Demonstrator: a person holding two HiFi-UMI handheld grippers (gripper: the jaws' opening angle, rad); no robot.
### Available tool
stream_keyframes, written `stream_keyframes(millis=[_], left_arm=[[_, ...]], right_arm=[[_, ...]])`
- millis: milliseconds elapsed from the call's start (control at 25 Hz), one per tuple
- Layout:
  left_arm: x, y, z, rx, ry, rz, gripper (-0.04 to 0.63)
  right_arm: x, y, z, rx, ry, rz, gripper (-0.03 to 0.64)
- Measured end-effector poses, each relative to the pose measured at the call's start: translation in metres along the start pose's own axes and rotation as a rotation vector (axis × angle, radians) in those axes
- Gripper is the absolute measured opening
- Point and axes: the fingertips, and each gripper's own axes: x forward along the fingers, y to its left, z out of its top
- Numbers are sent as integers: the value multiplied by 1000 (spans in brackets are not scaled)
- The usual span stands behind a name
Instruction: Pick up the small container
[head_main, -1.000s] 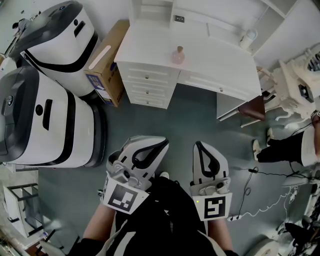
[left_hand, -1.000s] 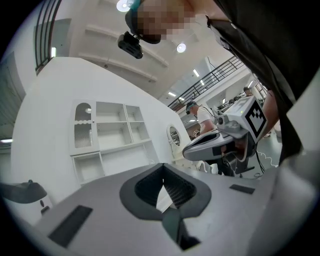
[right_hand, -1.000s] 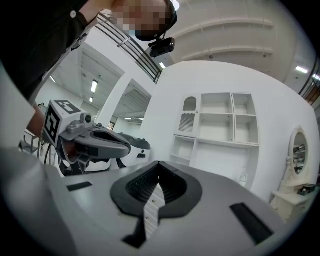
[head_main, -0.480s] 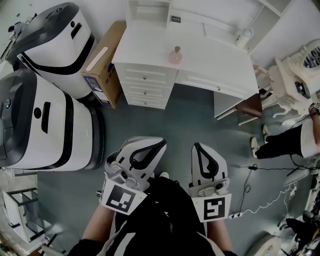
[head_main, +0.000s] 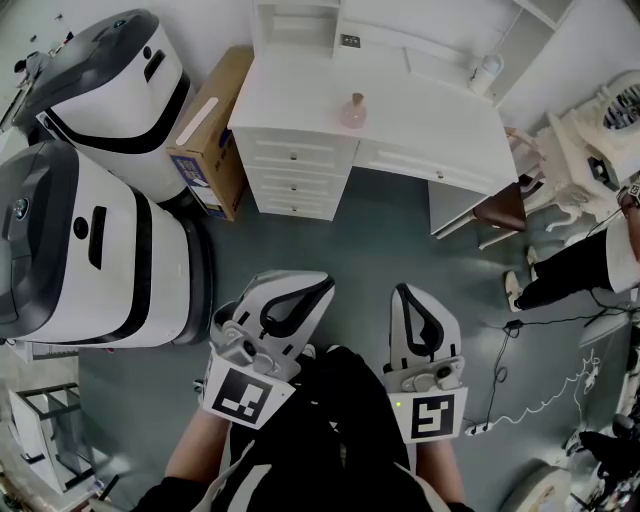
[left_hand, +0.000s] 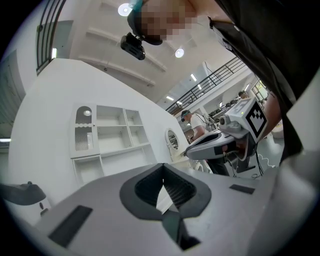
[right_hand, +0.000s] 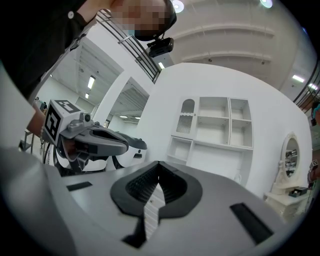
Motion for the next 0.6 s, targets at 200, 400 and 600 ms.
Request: stream_keyframes(millis=[200, 400, 600], left_arm=[[-8, 2, 0, 5, -6, 2, 0], [-9, 4, -2, 9, -10, 3, 0], [-4, 8, -5, 12, -7, 3, 0]], right_arm=[[-2, 6, 3, -18, 0, -13, 0], [-5, 5, 1, -28, 6, -23, 0], [-2, -1, -6, -25, 17, -31, 1]])
